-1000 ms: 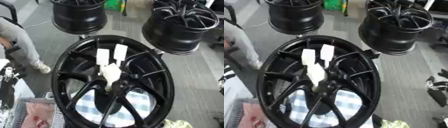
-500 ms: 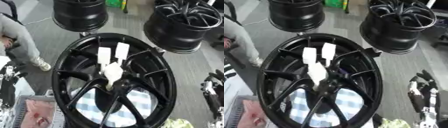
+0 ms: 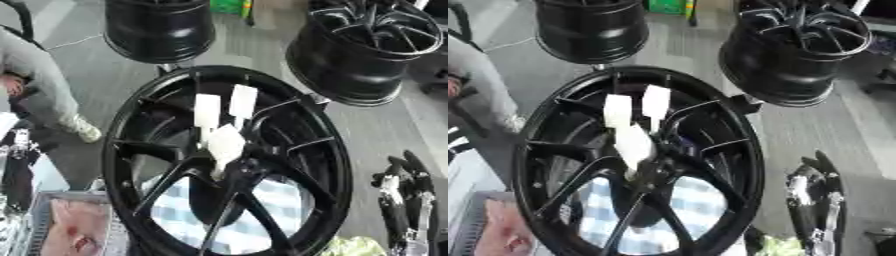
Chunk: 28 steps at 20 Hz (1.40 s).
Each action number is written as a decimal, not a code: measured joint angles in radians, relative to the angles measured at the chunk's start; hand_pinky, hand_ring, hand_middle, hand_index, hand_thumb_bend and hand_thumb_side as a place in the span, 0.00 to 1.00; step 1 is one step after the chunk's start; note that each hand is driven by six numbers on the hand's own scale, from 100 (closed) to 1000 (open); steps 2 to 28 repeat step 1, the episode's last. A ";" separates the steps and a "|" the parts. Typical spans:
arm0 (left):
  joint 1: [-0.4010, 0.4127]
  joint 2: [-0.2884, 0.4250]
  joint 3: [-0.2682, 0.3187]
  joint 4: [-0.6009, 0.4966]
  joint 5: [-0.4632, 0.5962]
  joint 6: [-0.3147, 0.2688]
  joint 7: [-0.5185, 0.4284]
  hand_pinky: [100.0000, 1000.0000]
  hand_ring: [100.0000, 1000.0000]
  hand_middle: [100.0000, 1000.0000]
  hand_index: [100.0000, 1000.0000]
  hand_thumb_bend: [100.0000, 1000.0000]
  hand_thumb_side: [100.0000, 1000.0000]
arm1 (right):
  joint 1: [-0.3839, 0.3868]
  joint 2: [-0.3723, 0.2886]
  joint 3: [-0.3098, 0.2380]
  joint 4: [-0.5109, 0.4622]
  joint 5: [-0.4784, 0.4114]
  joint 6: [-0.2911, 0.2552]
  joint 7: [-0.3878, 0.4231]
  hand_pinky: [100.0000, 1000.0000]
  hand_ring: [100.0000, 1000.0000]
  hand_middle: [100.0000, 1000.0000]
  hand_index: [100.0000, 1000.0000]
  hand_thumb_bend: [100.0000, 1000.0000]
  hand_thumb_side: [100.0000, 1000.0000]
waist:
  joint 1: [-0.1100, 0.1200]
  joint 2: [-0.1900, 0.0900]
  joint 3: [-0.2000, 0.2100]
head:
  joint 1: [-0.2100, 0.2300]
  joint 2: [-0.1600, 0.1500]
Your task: Pull the pin out of the wheel hub.
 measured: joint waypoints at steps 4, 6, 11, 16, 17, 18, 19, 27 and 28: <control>0.000 0.000 0.000 0.000 0.000 0.000 0.000 0.71 0.80 0.78 0.84 0.00 0.82 | 0.000 0.002 0.003 0.001 0.000 -0.001 0.000 0.40 0.46 0.65 0.85 0.00 0.47 | 0.000 0.001 -0.001 | 0.000 0.000; 0.000 0.000 0.000 0.000 0.000 0.000 0.000 0.71 0.80 0.78 0.84 0.00 0.82 | 0.000 0.002 0.003 0.001 0.000 -0.001 0.000 0.40 0.46 0.65 0.85 0.00 0.47 | 0.000 0.001 -0.001 | 0.000 0.000; 0.000 0.000 0.000 0.000 0.000 0.000 0.000 0.71 0.80 0.78 0.84 0.00 0.82 | 0.000 0.002 0.003 0.001 0.000 -0.001 0.000 0.40 0.46 0.65 0.85 0.00 0.47 | 0.000 0.001 -0.001 | 0.000 0.000; 0.000 0.000 0.000 0.000 0.000 0.000 0.000 0.71 0.80 0.78 0.84 0.00 0.82 | 0.000 0.002 0.003 0.001 0.000 -0.001 0.000 0.40 0.46 0.65 0.85 0.00 0.47 | 0.000 0.001 -0.001 | 0.000 0.000; 0.000 0.000 0.000 0.000 0.000 0.000 0.000 0.71 0.80 0.78 0.84 0.00 0.82 | 0.000 0.002 0.003 0.001 0.000 -0.001 0.000 0.40 0.46 0.65 0.85 0.00 0.47 | 0.000 0.001 -0.001 | 0.000 0.000; 0.000 0.000 0.000 0.000 0.000 0.000 0.000 0.71 0.80 0.78 0.84 0.00 0.82 | 0.000 0.002 0.003 0.001 0.000 -0.001 0.000 0.40 0.46 0.65 0.85 0.00 0.47 | 0.000 0.001 -0.001 | 0.000 0.000; 0.000 0.000 0.000 0.000 0.000 0.000 0.000 0.71 0.80 0.78 0.84 0.00 0.82 | 0.000 0.002 0.003 0.001 0.000 -0.001 0.000 0.40 0.46 0.65 0.85 0.00 0.47 | 0.000 0.001 -0.001 | 0.000 0.000; 0.000 0.000 0.000 0.000 0.000 0.000 0.000 0.71 0.80 0.78 0.84 0.00 0.82 | 0.000 0.002 0.003 0.001 0.000 -0.001 0.000 0.40 0.46 0.65 0.85 0.00 0.47 | 0.000 0.001 -0.001 | 0.000 0.000; 0.000 0.000 0.000 0.000 0.000 0.000 0.000 0.71 0.80 0.78 0.84 0.00 0.82 | 0.000 0.002 0.003 0.001 0.000 -0.001 0.000 0.40 0.46 0.65 0.85 0.00 0.47 | 0.000 0.001 -0.001 | 0.000 0.000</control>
